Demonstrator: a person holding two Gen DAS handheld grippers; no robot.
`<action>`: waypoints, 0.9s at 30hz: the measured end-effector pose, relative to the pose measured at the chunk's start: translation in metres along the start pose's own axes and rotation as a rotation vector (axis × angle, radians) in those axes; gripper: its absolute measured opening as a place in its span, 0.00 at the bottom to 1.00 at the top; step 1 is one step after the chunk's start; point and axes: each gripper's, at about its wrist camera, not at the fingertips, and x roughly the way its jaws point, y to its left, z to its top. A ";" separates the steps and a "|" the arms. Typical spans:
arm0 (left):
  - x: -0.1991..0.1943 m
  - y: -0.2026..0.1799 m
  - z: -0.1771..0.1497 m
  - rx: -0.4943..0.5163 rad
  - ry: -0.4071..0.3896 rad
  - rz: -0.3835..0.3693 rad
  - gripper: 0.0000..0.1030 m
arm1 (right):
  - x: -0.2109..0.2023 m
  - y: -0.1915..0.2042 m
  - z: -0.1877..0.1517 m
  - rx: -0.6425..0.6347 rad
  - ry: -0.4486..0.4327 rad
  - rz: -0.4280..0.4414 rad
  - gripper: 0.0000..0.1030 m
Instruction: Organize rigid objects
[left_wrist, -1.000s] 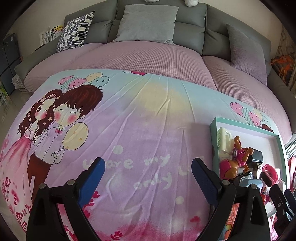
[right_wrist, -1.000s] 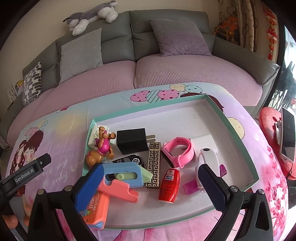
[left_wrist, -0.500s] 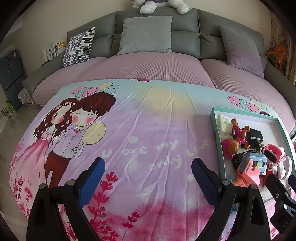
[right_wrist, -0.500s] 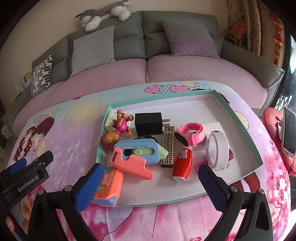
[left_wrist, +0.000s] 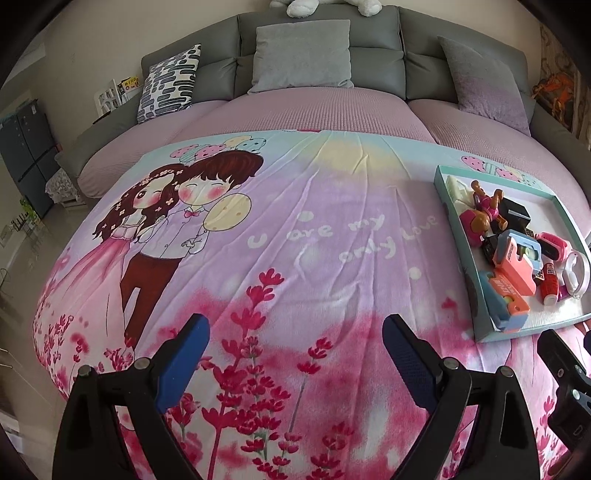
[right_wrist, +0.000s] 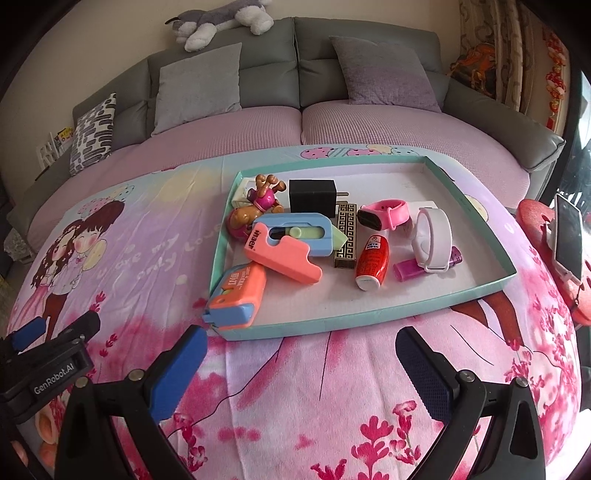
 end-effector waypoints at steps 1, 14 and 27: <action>-0.002 0.001 -0.003 0.001 0.001 0.000 0.92 | -0.003 0.000 -0.004 0.004 -0.009 -0.005 1.00; -0.018 0.007 -0.030 -0.012 -0.016 -0.056 0.92 | -0.015 0.002 -0.032 -0.013 -0.034 -0.030 1.00; -0.010 0.009 -0.049 -0.007 0.005 -0.048 0.92 | -0.012 0.006 -0.035 -0.021 -0.039 -0.028 1.00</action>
